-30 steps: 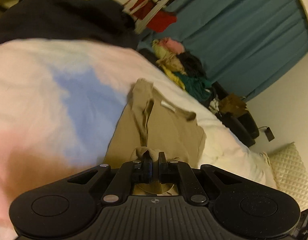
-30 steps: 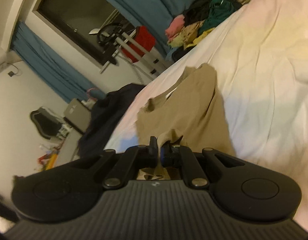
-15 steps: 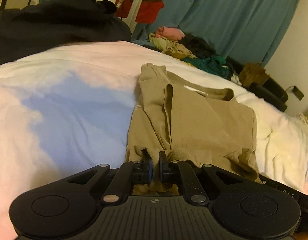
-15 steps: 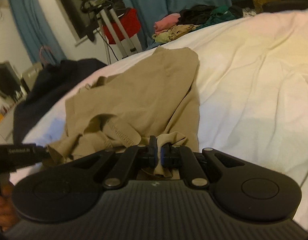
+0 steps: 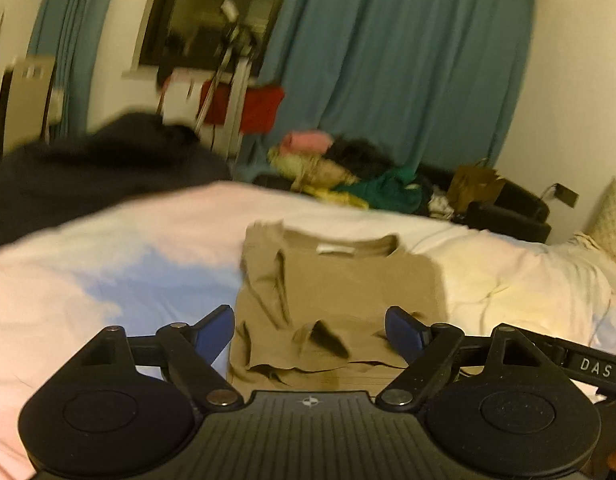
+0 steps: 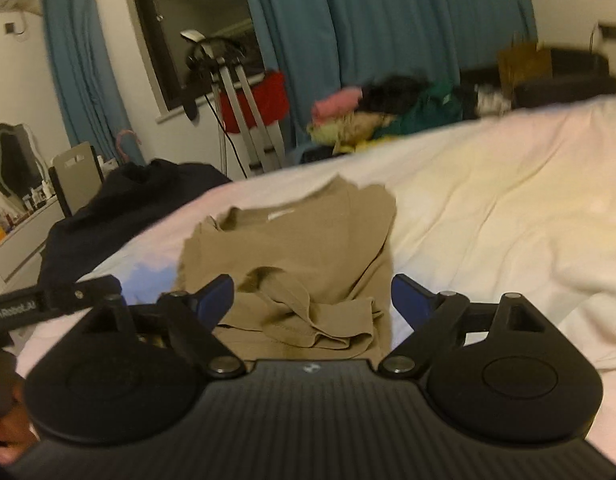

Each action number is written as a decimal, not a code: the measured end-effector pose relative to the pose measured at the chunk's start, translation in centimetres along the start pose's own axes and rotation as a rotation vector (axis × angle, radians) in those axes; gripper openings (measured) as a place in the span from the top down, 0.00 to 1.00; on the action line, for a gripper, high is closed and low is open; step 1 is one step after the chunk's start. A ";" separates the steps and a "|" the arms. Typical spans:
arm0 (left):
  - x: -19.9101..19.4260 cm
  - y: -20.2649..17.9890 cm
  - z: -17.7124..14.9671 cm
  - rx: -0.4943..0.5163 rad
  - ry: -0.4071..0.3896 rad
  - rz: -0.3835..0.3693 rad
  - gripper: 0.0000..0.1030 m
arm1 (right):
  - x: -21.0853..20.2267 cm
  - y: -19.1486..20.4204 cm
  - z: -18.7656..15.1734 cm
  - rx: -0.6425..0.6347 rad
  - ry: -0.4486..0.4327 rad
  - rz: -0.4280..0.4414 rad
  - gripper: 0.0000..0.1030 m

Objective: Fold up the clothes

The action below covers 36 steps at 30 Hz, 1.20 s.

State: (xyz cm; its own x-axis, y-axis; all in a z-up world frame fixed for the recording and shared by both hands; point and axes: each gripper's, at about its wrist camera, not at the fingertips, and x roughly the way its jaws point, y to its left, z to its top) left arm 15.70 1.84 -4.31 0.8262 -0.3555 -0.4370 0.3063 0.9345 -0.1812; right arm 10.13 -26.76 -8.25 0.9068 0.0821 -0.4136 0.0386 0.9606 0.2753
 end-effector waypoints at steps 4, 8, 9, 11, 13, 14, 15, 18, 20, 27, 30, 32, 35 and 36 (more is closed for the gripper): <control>-4.5 -1.4 -0.3 0.025 -0.037 -0.012 0.12 | -4.1 1.1 -0.5 -0.048 -0.050 -0.021 0.16; -7.9 -2.6 -0.2 0.093 -0.076 0.021 0.07 | -7.1 2.1 -1.1 -0.091 -0.067 -0.042 0.16; -8.6 -2.7 -0.3 0.090 -0.087 0.025 0.05 | -7.8 2.4 -1.2 -0.107 -0.074 -0.045 0.16; -10.0 -2.9 -0.6 0.087 -0.094 0.029 0.02 | -9.2 2.7 -1.4 -0.119 -0.101 -0.050 0.16; -11.4 -3.1 -1.0 0.079 -0.095 0.030 0.02 | -10.6 2.8 -1.6 -0.113 -0.130 -0.045 0.16; -11.8 -3.0 -1.3 0.073 -0.096 0.026 0.02 | -11.2 2.9 -1.6 -0.115 -0.145 -0.044 0.16; -12.3 -3.0 -1.5 0.069 -0.098 0.025 0.02 | -11.8 3.0 -1.7 -0.121 -0.160 -0.044 0.16; -13.4 -3.1 -1.8 0.065 -0.109 0.022 0.01 | -12.9 3.1 -1.8 -0.132 -0.195 -0.049 0.16; -13.6 -3.3 -1.8 0.071 -0.114 0.019 0.01 | -13.3 3.1 -1.7 -0.129 -0.213 -0.057 0.16; -11.9 -2.5 -2.4 -0.015 -0.023 -0.019 0.01 | -12.8 2.5 -1.7 -0.110 -0.198 -0.060 0.16; -10.1 -1.4 -2.9 -0.107 0.082 -0.018 0.01 | -12.2 2.3 -1.8 -0.098 -0.172 -0.072 0.16; -8.6 -0.2 -3.4 -0.193 0.177 -0.006 0.01 | -11.8 2.2 -2.0 -0.088 -0.148 -0.079 0.16; -6.3 2.3 -4.8 -0.372 0.315 -0.037 0.01 | -11.0 2.0 -2.3 -0.072 -0.111 -0.091 0.16; -5.5 3.2 -5.3 -0.433 0.360 -0.048 0.01 | -10.8 1.9 -2.4 -0.067 -0.099 -0.095 0.16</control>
State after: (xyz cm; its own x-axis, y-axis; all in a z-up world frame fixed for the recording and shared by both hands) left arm 9.65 6.68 -7.16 0.5792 -0.4518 -0.6786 0.0554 0.8523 -0.5202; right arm -0.57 -25.20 -5.32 0.9376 -0.0331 -0.3463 0.1007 0.9787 0.1791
